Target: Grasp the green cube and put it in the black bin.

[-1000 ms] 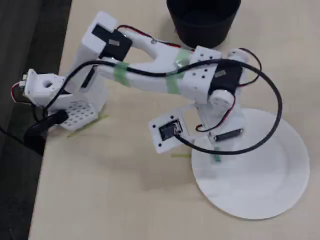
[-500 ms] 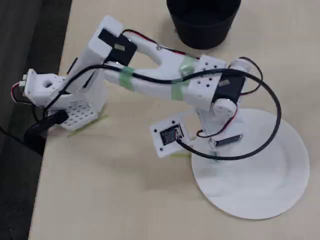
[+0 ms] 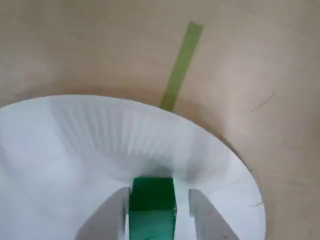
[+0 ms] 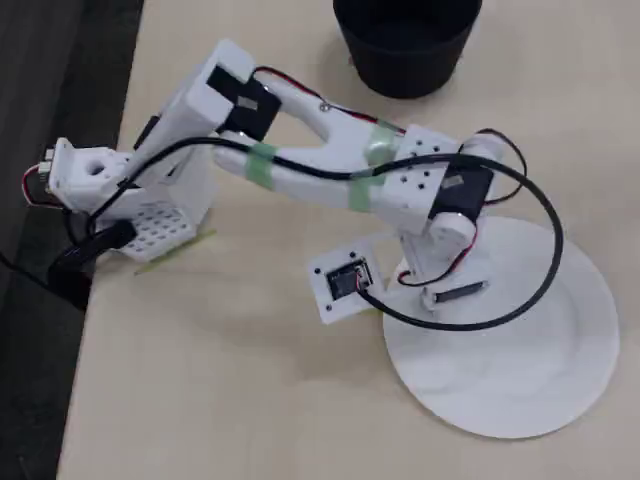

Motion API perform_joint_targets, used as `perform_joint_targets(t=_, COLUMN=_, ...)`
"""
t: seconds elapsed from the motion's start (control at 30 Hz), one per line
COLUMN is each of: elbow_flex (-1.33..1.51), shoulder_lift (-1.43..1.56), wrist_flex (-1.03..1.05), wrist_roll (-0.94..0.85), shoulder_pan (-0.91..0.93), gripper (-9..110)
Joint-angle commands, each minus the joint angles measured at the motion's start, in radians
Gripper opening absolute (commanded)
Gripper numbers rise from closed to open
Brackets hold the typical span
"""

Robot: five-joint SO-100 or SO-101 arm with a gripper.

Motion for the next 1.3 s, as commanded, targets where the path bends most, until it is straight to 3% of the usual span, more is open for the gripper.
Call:
perform_joint_targets(t=0.0, elbow_flex=-0.051, shoulder_lift=0.000, wrist_flex=-0.006, wrist_roll=0.009, shoulder_pan=0.008, gripper=13)
perform_joint_targets(t=0.2, elbow_flex=-0.121, shoulder_lift=-0.044, wrist_flex=0.018, wrist_roll=0.000, shoulder_pan=0.012, gripper=0)
perform_joint_targets(t=0.6, elbow_flex=-0.546, shoulder_lift=-0.167, wrist_flex=0.201, wrist_roll=-0.028, shoulder_pan=0.023, gripper=0)
perform_joint_targets(t=0.8, elbow_flex=-0.649, shoulder_lift=-0.002, wrist_flex=0.204, wrist_roll=-0.035, shoulder_pan=0.012, gripper=0)
perform_joint_targets(t=1.07, elbow_flex=-0.715, shoulder_lift=0.247, wrist_flex=0.201, wrist_roll=-0.460, shoulder_pan=-0.137, gripper=0)
perform_joint_targets(t=1.27, elbow_flex=-0.724, shoulder_lift=0.376, wrist_flex=0.198, wrist_roll=-0.805, shoulder_pan=-0.420, gripper=0)
